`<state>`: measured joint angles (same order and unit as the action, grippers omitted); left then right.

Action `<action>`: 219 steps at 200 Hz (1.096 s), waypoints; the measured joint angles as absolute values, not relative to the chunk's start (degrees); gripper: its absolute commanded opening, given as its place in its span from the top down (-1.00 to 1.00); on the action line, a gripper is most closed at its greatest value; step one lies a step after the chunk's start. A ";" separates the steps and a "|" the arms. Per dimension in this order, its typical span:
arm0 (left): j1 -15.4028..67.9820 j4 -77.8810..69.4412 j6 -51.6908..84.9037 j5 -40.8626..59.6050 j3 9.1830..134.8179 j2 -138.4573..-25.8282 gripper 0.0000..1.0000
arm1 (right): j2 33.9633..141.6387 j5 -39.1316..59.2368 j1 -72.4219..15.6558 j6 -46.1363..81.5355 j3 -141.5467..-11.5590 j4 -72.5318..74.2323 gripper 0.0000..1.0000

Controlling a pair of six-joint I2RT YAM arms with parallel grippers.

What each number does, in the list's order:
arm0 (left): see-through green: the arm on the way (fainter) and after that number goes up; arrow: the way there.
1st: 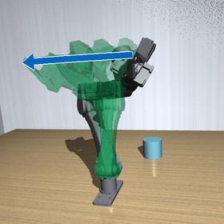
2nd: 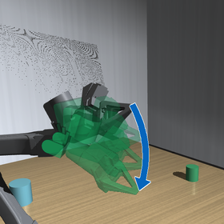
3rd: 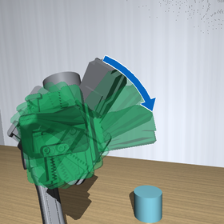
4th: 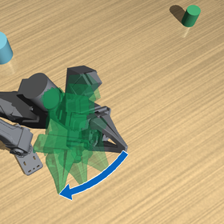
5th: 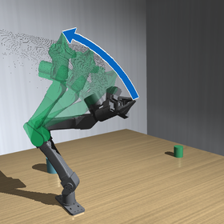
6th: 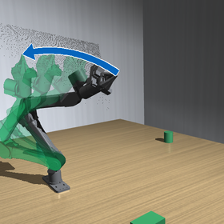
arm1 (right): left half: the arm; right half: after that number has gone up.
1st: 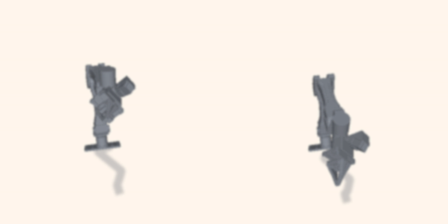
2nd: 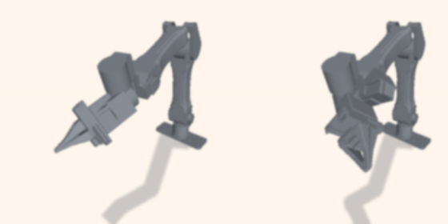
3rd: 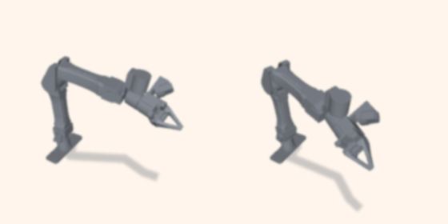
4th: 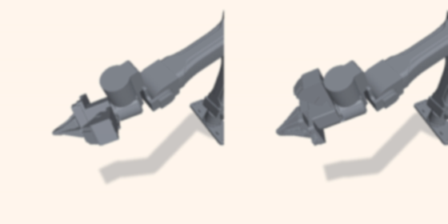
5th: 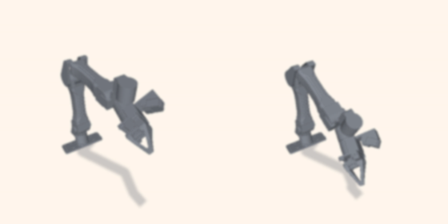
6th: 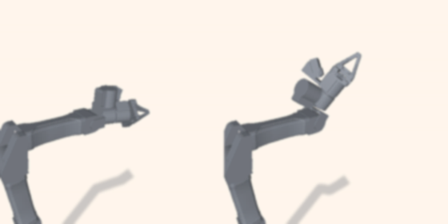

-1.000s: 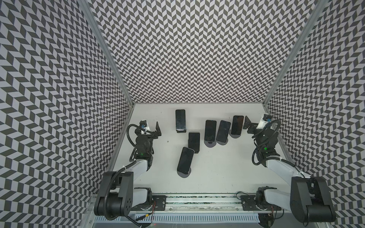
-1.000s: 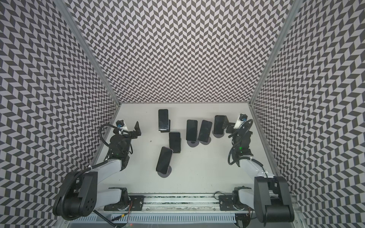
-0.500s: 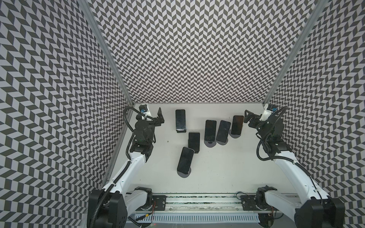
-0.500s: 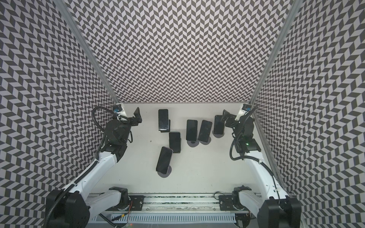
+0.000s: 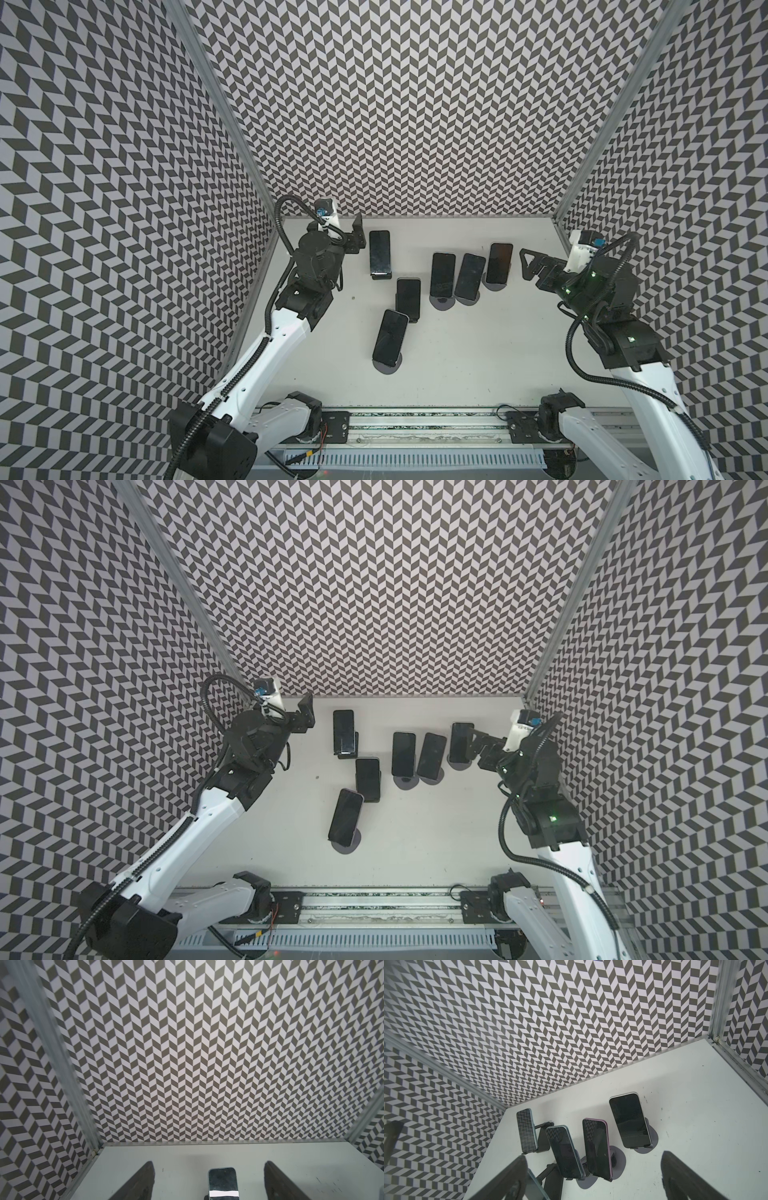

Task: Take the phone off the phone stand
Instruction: 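Raise both arms and reach the left gripper toward the purple-cased phone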

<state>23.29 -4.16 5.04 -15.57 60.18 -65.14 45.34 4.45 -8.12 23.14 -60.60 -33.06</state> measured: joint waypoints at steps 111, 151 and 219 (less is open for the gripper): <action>28.53 16.82 13.58 -8.86 68.14 -69.36 -0.57 | 65.08 8.01 -26.41 20.80 -84.44 -50.22 -0.72; 28.53 21.30 15.57 -6.96 71.55 -72.69 -0.58 | 69.49 5.34 -32.84 20.75 -87.81 -51.07 -0.65; 30.00 28.03 16.16 -4.99 70.83 -73.14 -0.62 | 72.66 1.45 -39.90 20.93 -88.64 -50.35 -0.67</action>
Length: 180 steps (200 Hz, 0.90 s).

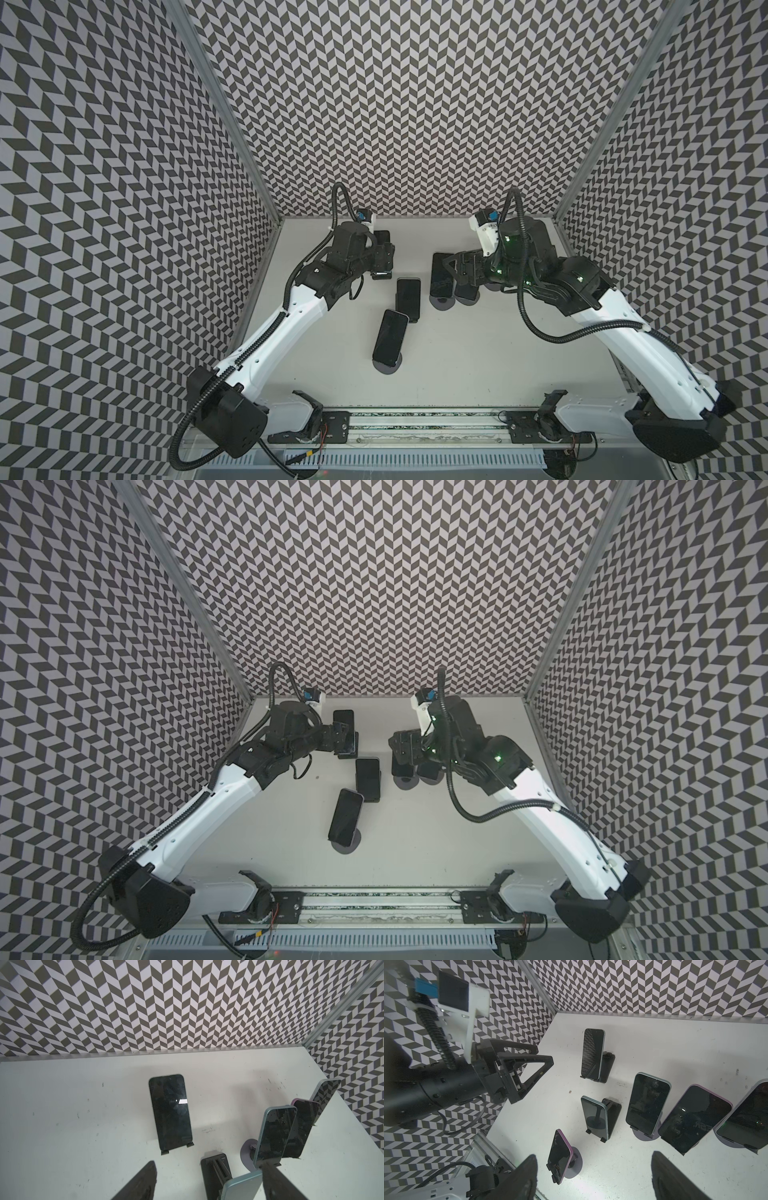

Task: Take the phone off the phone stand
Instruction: 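Raise both arms and reach the left gripper toward the purple-cased phone, then lower the left gripper over the purple phone while the right gripper nears its stand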

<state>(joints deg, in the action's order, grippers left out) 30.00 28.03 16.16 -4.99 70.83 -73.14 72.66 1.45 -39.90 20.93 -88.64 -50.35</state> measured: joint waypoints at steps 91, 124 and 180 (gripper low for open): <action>47.46 36.75 19.99 -10.74 59.37 -56.49 -0.67 | 69.32 2.46 -42.50 24.53 -76.82 -46.41 -0.70; 55.05 40.62 24.51 -13.32 58.43 -56.60 -0.68 | 65.32 3.90 -42.59 26.72 -70.22 -44.38 -0.70; 62.67 45.12 31.22 -15.70 55.64 -58.39 -0.78 | 61.71 6.79 -42.59 30.11 -64.31 -42.96 -0.70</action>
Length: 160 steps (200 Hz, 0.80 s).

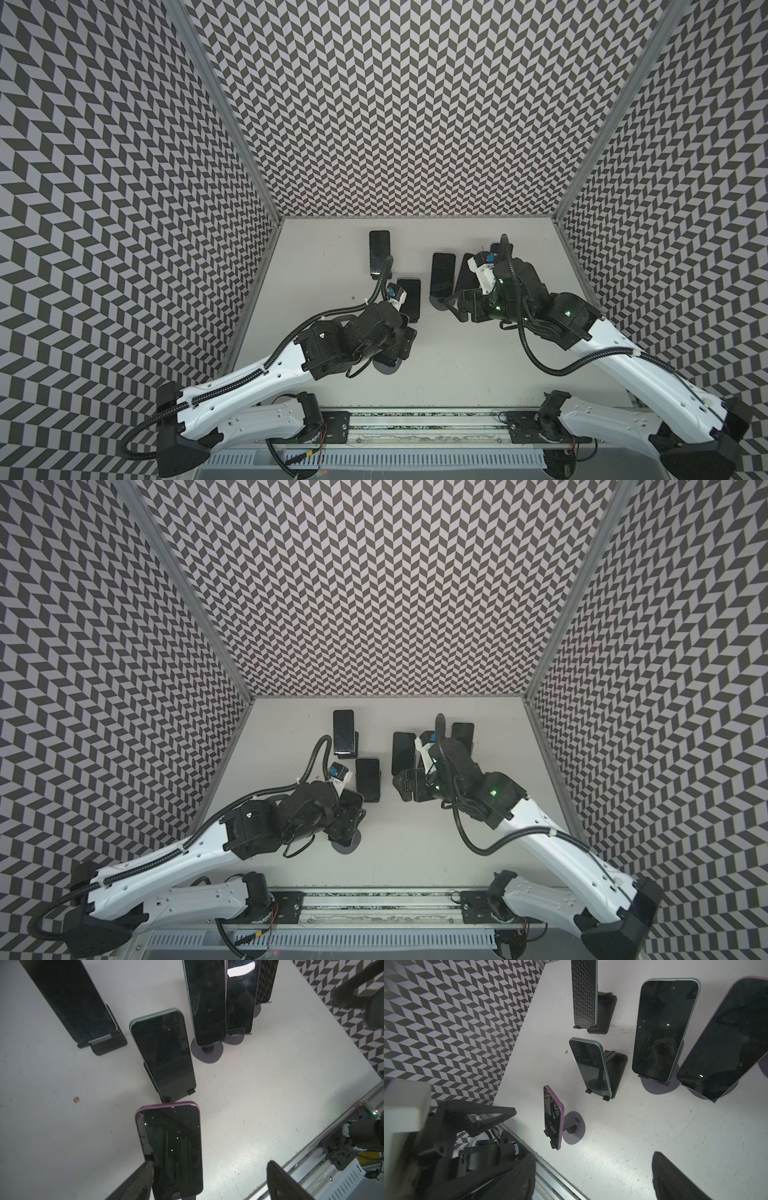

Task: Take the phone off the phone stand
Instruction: 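Lower the left gripper over the purple phone while the right gripper nears its stand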

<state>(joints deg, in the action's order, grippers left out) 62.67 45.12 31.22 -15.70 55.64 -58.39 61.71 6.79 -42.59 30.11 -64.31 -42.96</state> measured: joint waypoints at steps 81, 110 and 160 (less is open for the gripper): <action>63.13 46.37 36.10 -14.44 52.29 -59.79 -1.00 | 61.67 9.06 -42.59 30.22 -63.86 -41.78 -0.71; 63.13 46.85 36.12 -14.61 52.29 -61.39 -1.00 | 61.67 9.39 -42.59 29.93 -63.83 -41.78 -0.72; 62.41 49.04 36.07 -15.92 52.31 -64.18 -1.00 | 61.67 9.54 -42.59 29.45 -63.37 -41.78 -0.72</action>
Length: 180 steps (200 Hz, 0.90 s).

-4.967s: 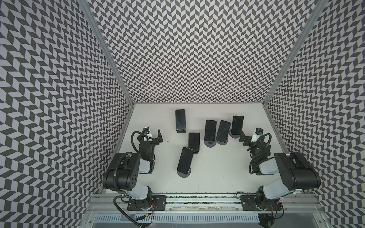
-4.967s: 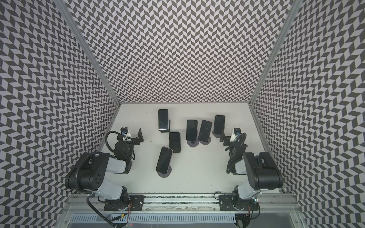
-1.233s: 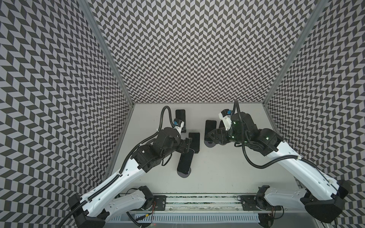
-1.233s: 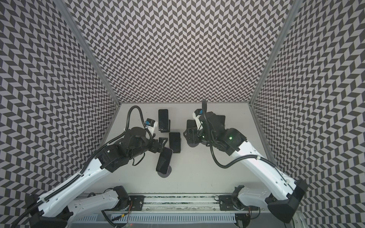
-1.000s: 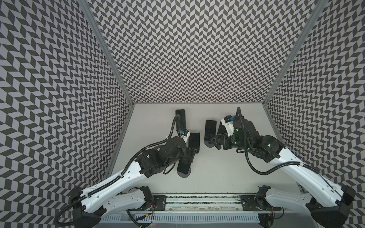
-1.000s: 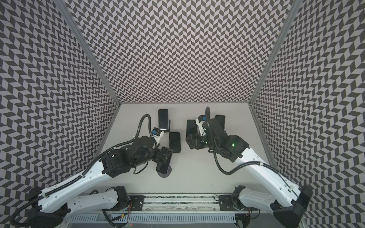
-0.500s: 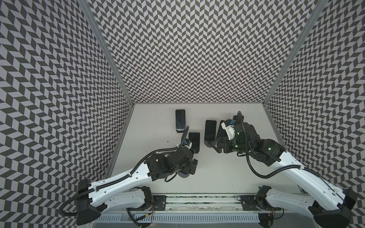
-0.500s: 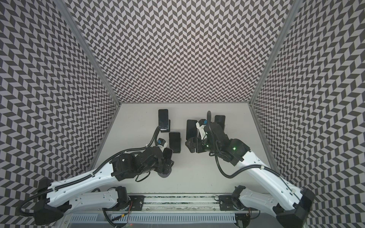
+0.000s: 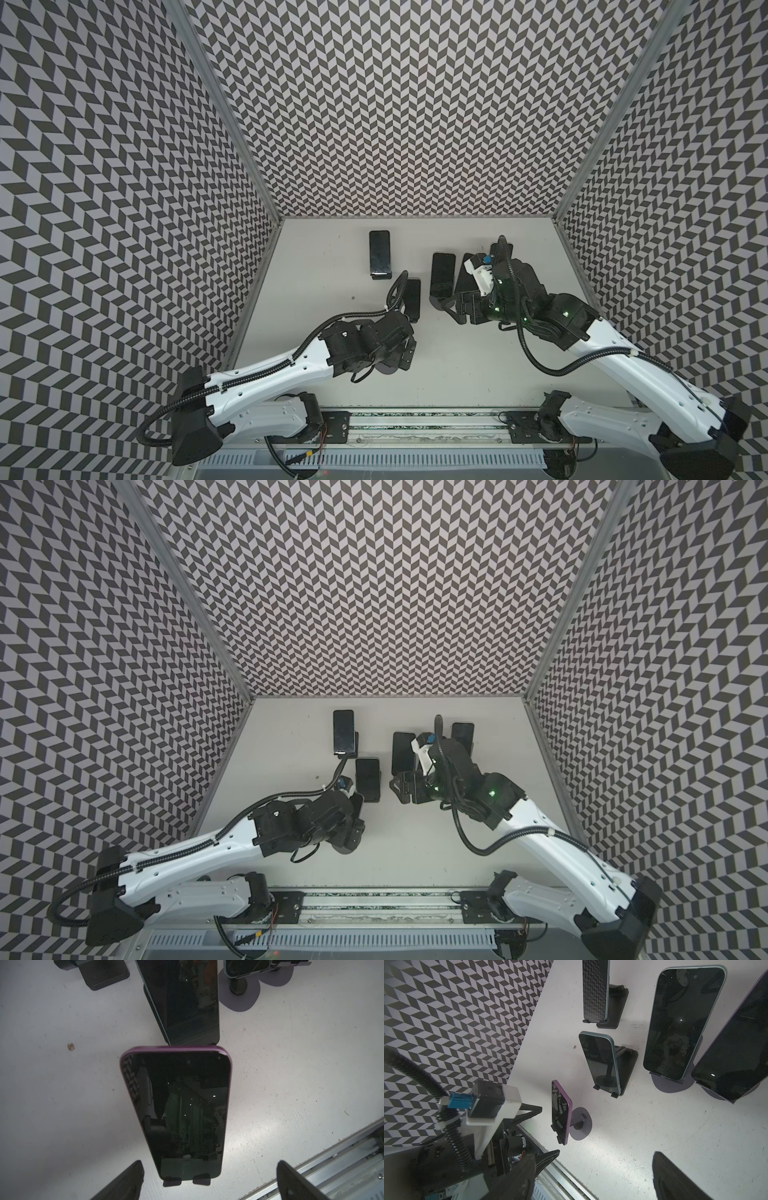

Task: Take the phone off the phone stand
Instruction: 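Lower the left gripper over the purple phone while the right gripper nears its stand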

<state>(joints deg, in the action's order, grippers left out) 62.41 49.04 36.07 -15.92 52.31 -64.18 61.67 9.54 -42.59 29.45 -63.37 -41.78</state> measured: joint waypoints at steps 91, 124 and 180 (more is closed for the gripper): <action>57.98 48.42 34.30 -15.86 52.31 -64.18 -1.00 | 61.87 9.65 -42.59 28.95 -63.11 -41.60 -0.72; 57.08 47.55 33.32 -15.77 52.31 -64.90 -1.00 | 61.87 9.65 -42.59 28.97 -62.13 -40.56 -0.72; 56.95 46.70 30.87 -15.79 52.77 -68.99 -0.98 | 61.95 9.69 -42.59 28.73 -61.10 -40.23 -0.72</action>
